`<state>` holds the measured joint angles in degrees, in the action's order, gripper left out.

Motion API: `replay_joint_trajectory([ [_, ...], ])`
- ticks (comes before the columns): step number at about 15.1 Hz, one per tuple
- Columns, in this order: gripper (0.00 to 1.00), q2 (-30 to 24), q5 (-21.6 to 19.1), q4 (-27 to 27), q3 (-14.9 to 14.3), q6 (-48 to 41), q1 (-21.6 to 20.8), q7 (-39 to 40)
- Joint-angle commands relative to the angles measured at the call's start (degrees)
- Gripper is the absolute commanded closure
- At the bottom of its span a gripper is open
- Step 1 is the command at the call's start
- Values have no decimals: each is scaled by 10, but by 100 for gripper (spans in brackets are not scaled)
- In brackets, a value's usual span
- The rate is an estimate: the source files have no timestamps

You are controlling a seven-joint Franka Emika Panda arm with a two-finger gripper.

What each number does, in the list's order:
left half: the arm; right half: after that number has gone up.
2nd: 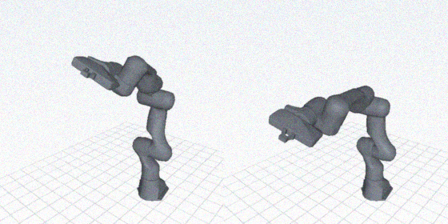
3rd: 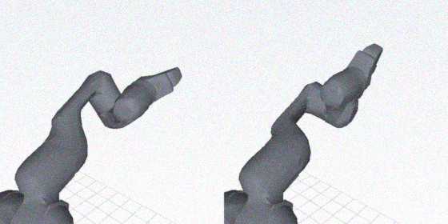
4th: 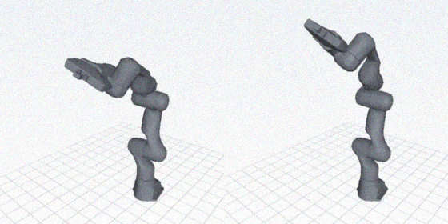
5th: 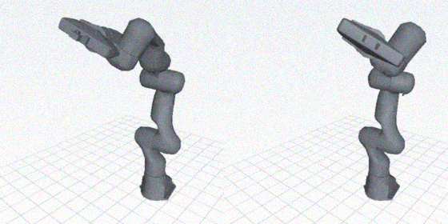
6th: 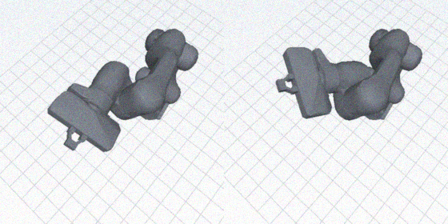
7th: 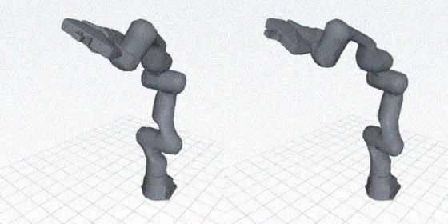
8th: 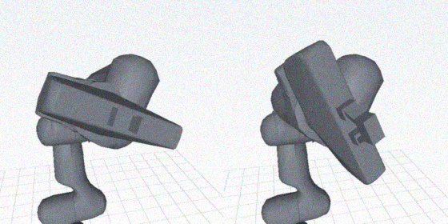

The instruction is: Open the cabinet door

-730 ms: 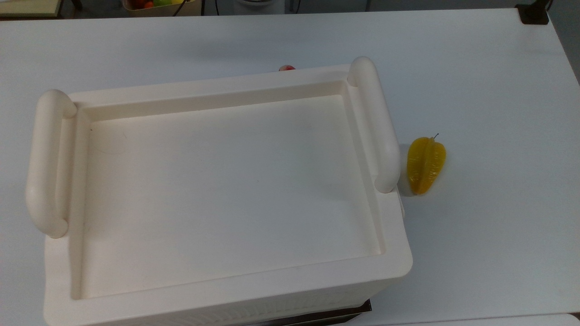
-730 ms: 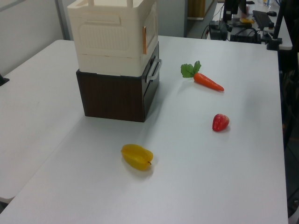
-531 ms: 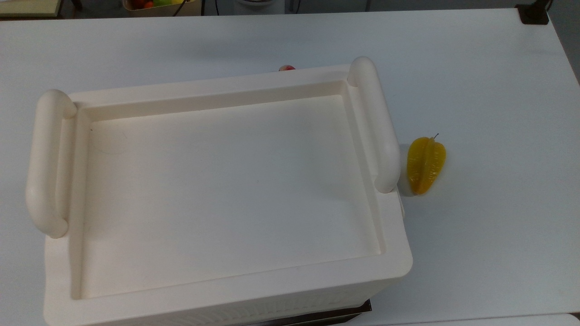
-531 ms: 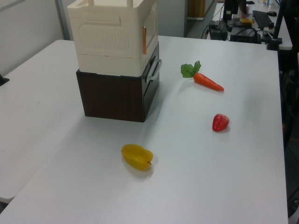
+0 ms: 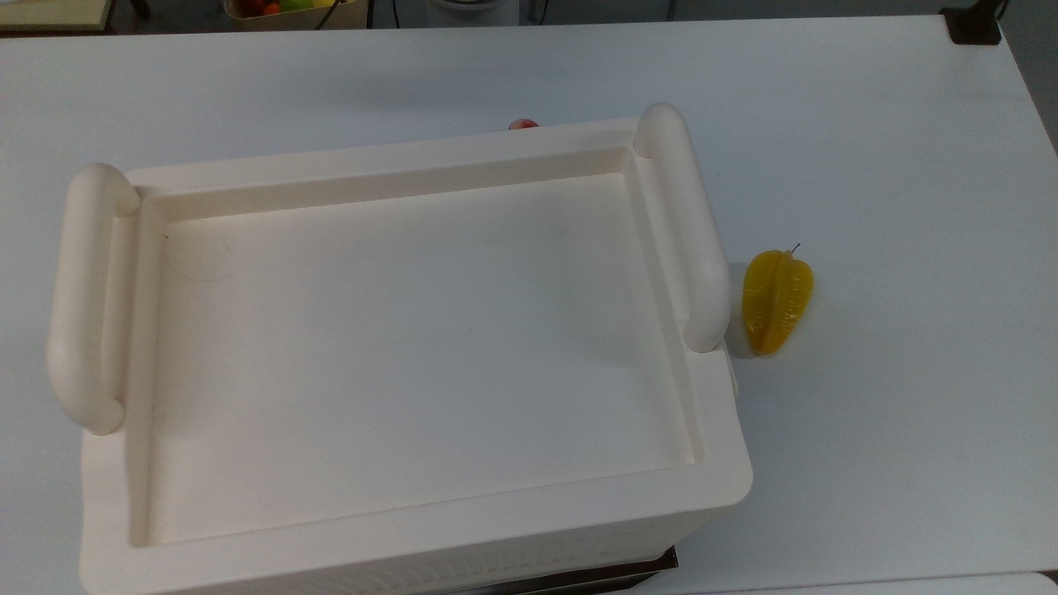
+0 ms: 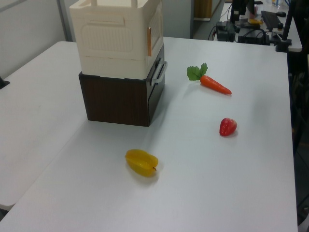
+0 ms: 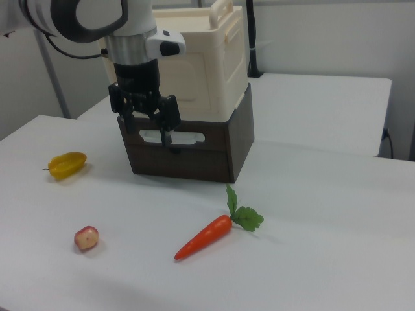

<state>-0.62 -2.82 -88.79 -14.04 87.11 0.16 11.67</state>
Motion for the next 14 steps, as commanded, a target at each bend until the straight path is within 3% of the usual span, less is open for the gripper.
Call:
replay_joint_trajectory([
  [1,0,-5,-23,-5,-1,-7,5,36],
  [4,0,2,-37,-5,-1,2,2,32],
  [6,0,11,-68,-3,-1,12,3,31],
  [11,0,47,-77,-4,9,91,-9,38],
  [14,0,59,-79,-3,9,171,-56,34],
])
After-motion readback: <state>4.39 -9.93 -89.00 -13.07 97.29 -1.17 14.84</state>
